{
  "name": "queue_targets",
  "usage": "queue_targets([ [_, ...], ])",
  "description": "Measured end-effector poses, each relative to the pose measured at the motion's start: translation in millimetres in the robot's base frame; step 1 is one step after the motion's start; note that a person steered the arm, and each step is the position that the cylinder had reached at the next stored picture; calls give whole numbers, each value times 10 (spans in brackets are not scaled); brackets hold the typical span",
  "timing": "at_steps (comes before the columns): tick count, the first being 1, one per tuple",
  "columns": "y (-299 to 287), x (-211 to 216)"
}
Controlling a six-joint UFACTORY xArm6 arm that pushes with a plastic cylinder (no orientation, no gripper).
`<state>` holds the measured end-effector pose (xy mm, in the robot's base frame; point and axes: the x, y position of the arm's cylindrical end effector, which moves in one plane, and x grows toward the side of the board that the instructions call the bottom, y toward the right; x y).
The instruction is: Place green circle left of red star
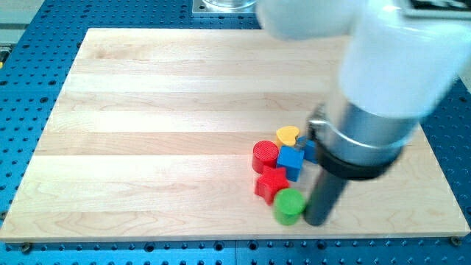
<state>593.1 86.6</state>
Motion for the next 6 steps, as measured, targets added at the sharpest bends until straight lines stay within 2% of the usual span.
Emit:
queue_targets([
  [1,-131,-313],
  [2,-74,-183],
  [3,301,151],
  [5,-853,238],
  [6,-987,-174],
])
